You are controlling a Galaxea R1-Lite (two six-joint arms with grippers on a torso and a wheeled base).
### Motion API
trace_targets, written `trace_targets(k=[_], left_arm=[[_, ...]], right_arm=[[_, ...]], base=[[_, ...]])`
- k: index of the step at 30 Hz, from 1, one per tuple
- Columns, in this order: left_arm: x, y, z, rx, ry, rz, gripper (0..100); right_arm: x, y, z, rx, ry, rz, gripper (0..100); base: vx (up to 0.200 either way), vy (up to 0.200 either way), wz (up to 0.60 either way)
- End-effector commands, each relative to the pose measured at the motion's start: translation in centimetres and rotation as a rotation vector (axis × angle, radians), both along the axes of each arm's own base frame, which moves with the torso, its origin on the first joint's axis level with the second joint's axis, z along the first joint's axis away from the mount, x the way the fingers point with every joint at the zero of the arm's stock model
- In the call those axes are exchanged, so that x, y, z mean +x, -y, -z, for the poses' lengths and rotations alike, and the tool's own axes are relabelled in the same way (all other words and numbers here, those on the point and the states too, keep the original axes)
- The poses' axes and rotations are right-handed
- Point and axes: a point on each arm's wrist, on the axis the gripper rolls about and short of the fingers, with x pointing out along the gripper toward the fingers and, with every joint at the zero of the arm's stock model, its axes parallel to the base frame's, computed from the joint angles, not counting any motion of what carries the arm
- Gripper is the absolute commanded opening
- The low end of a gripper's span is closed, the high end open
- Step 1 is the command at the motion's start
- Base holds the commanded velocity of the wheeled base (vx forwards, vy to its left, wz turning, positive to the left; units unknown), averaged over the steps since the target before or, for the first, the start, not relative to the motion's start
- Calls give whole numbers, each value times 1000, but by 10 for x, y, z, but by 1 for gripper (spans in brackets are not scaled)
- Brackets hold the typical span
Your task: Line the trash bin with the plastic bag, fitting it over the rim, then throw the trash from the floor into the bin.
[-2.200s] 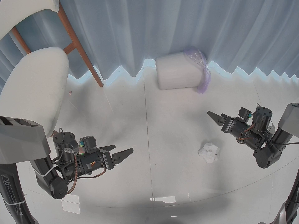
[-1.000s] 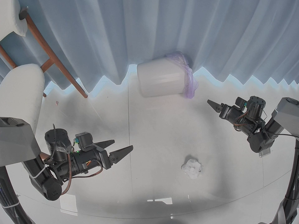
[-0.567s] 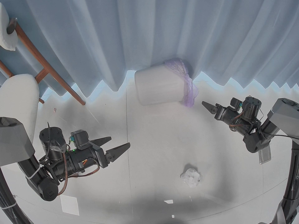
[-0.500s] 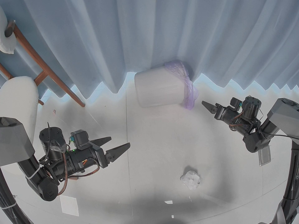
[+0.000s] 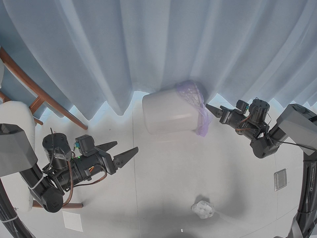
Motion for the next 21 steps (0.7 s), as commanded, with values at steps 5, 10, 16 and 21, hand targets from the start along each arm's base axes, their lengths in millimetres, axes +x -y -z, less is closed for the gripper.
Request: trace_targets(k=[5, 10, 16, 21], left_arm=[[5, 9, 5, 7, -5, -19, 100], [4, 11, 4, 4, -1, -14, 100], [5, 11, 5, 5, -3, -14, 100], [4, 11, 5, 6, -4, -14, 100]], right_arm=[[25, -9, 21, -7, -16, -24, 100], [39, -18, 30, -16, -4, -42, 100], [53, -28, 36, -16, -30, -99, 100], [64, -39, 51, -15, -44, -127, 100]], base=[[0, 0, 0], [0, 0, 0], [0, 0, 0], [0, 0, 0]])
